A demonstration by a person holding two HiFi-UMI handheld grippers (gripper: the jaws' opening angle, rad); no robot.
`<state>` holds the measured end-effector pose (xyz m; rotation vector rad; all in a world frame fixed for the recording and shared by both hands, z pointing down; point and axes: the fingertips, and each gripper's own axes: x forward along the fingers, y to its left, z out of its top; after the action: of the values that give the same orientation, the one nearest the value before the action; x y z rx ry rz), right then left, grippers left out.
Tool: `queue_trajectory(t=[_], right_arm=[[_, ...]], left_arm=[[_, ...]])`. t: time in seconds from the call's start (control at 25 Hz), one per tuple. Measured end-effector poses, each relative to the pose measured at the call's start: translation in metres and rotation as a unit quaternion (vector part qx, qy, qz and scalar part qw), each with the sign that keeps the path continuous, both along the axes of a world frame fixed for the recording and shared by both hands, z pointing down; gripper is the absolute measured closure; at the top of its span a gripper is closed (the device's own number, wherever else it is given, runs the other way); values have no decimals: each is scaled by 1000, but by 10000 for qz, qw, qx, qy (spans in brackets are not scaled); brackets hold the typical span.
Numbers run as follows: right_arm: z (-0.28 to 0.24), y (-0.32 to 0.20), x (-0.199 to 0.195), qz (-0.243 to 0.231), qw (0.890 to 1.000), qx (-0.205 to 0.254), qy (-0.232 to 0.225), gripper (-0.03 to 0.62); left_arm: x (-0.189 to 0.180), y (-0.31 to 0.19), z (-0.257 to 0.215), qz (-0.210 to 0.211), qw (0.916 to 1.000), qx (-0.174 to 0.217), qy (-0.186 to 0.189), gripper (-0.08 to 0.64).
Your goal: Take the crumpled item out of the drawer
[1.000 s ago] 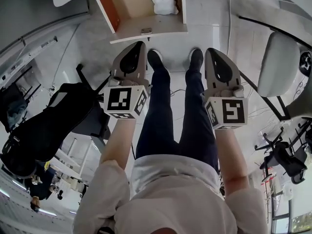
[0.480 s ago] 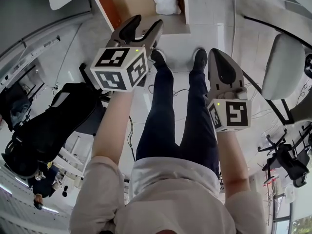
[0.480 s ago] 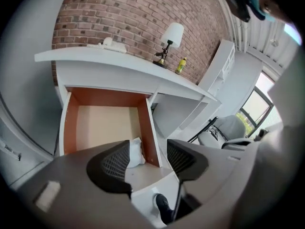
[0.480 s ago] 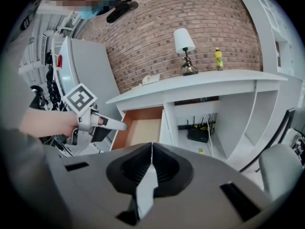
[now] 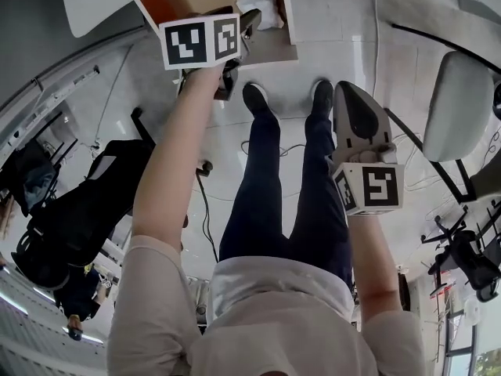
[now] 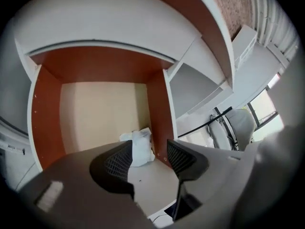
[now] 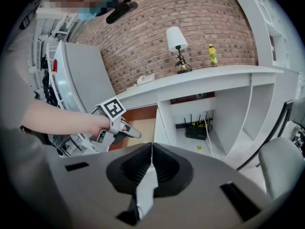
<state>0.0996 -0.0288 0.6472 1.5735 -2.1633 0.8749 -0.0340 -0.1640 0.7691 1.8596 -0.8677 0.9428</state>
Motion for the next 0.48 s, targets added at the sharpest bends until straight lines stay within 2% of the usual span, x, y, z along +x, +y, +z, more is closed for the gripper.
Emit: queue_trajectory(t=[0.16, 0.32, 0.48], right_arm=[[3, -3, 7, 46, 10000, -29, -32, 581], [8, -5, 13, 102, 9999, -85, -81, 581], [12, -8, 18, 150, 9997, -122, -113, 581]], left_arm=[[2, -4, 29, -78, 9991, -420, -75, 330], [2, -13, 51, -43, 9981, -483, -373, 330], [4, -14, 77, -80, 9958, -735, -533, 330]])
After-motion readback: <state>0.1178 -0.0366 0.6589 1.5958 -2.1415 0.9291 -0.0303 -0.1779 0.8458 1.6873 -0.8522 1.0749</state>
